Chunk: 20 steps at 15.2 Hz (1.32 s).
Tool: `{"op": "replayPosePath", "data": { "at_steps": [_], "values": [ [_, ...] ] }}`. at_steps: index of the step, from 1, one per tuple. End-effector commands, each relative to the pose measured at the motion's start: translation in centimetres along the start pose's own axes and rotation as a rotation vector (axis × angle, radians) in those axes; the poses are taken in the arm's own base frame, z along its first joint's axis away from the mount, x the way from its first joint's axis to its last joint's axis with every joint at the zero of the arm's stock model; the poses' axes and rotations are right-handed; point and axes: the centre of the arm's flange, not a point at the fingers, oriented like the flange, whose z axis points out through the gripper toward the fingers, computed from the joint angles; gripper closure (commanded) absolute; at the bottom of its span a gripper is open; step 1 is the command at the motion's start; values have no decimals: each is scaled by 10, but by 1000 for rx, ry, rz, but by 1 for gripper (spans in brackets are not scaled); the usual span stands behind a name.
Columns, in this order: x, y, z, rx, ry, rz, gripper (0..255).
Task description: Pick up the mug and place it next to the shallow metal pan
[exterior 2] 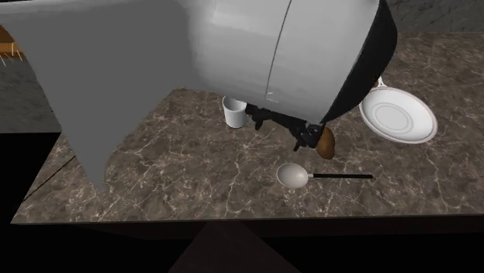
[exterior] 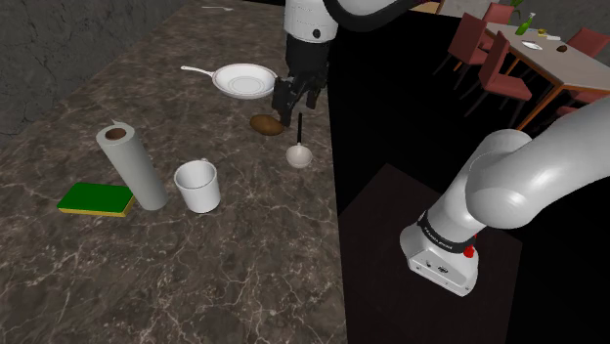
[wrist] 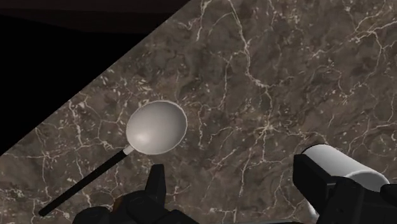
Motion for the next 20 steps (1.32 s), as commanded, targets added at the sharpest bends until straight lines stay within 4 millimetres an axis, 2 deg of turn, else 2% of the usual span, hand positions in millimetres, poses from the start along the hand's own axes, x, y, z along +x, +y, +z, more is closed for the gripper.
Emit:
{"op": "replayPosePath", "data": {
  "at_steps": [1, 20],
  "values": [
    [15, -24, 8, -6, -2, -3, 0],
    [121, -239, 111, -81, -25, -38, 0]
  ]
}}
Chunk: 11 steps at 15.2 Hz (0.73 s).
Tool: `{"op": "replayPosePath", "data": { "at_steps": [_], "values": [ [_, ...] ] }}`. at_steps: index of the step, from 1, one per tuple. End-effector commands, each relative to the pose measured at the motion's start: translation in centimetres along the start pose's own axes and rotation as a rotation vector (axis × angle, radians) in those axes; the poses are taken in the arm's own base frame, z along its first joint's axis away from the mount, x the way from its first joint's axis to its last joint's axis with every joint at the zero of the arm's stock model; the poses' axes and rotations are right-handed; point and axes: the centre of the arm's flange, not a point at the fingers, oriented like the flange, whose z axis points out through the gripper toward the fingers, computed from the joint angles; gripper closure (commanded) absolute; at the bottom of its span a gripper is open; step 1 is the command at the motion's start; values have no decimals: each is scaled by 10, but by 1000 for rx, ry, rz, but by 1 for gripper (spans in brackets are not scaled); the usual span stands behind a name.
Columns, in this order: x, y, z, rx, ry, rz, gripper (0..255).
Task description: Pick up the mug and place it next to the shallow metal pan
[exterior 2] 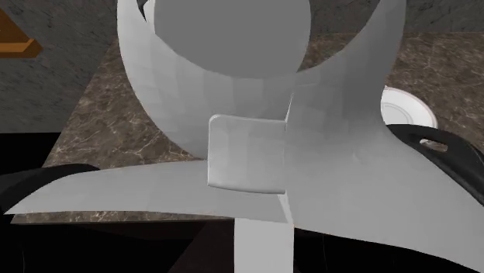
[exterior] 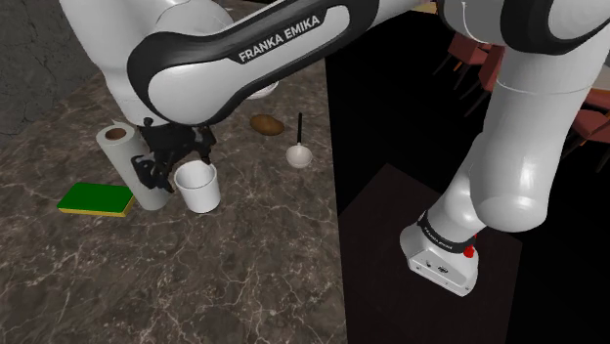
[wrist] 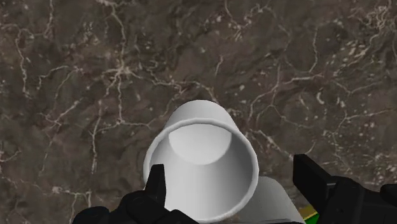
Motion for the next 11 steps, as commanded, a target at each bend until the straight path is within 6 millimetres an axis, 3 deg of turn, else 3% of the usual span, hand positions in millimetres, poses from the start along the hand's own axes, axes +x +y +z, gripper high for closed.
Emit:
{"op": "replayPosePath", "data": {
  "at_steps": [1, 8, 11],
  "values": [
    [12, -22, 10, -9, -2, -2, 0],
    [12, -22, 47, -9, -2, -2, 0],
    [12, -22, 50, -9, -2, -2, 0]
  ]
}}
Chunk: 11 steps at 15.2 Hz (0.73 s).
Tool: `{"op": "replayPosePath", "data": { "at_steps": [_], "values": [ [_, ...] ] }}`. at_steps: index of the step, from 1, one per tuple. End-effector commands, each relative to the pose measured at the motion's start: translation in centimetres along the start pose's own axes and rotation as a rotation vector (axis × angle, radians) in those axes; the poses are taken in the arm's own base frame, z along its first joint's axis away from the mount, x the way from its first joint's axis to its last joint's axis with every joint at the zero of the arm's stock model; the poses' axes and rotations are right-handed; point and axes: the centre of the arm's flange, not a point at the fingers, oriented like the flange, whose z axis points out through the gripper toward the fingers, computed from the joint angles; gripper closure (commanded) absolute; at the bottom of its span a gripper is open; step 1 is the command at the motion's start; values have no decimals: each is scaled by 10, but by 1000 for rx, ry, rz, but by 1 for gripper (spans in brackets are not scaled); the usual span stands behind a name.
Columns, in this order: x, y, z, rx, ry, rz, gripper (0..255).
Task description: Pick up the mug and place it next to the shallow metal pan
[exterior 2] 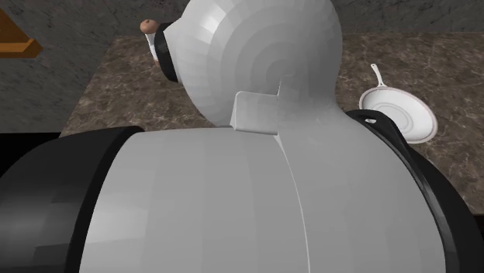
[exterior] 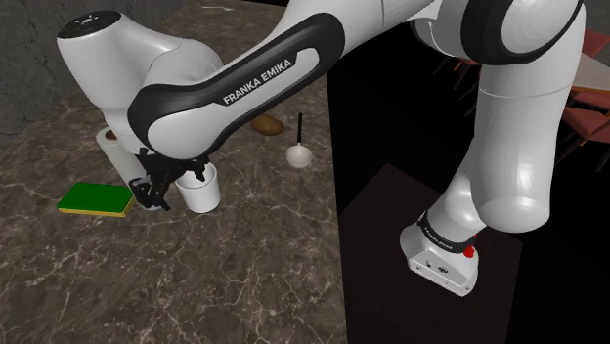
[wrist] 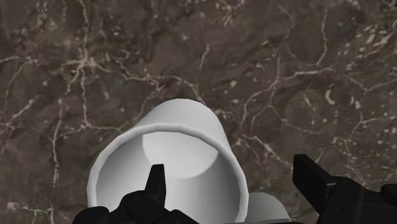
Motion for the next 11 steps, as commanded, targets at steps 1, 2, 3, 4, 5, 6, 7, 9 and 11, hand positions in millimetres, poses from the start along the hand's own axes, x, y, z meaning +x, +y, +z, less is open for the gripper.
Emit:
{"op": "replayPosePath", "data": {
  "at_steps": [1, 2, 3, 4, 5, 6, 7, 9, 11],
  "values": [
    [0, 0, 1, 0, 0, 0, 0],
    [0, 0, 1, 0, 0, 0, 0],
    [0, 0, 1, 0, 0, 0, 0],
    [0, 0, 1, 0, 0, 0, 0],
    [0, 0, 1, 0, 0, 0, 0],
    [0, 0, 1, 0, 0, 0, 0],
    [0, 0, 1, 0, 0, 0, 255],
    [0, 0, 1, 0, 0, 0, 255],
    [0, 0, 1, 0, 0, 0, 255]
  ]
}}
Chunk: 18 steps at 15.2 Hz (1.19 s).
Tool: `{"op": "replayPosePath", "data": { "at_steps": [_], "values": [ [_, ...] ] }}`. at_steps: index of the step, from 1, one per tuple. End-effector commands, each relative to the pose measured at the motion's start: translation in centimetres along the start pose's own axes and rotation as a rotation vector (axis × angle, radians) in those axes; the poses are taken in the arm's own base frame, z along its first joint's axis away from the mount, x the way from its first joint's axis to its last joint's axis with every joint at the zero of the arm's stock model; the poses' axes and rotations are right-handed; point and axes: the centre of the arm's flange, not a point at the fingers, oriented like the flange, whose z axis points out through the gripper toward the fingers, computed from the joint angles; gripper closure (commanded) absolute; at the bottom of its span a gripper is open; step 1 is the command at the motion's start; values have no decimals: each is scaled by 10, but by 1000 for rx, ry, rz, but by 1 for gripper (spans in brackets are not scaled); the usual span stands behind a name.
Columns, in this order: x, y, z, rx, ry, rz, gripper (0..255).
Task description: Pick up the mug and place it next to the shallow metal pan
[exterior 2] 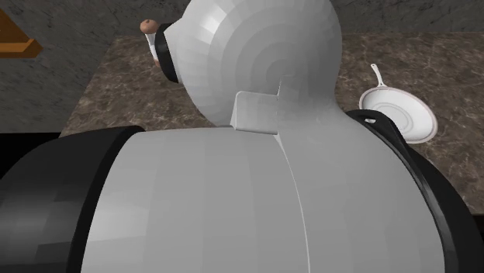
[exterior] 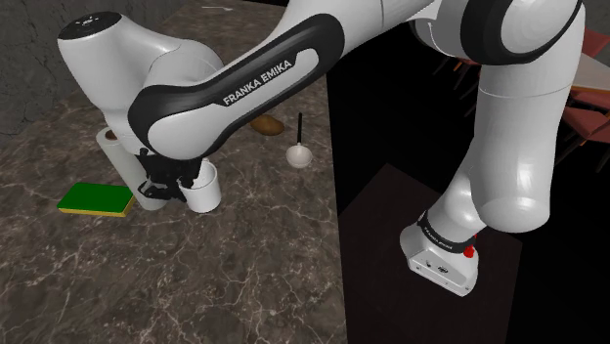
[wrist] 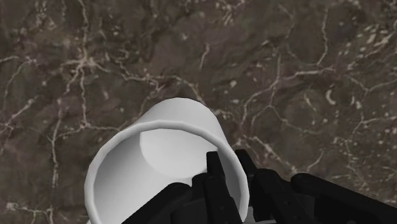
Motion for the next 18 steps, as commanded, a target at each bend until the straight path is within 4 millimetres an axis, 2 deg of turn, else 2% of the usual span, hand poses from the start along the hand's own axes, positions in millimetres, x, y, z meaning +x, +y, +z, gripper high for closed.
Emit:
{"op": "replayPosePath", "data": {
  "at_steps": [1, 5, 18],
  "values": [
    [0, 0, 0, 0, 0, 0, 255],
    [0, 0, 0, 0, 0, 0, 255],
    [-1, 5, -69, 0, 0, 0, 255]
  ]
}}
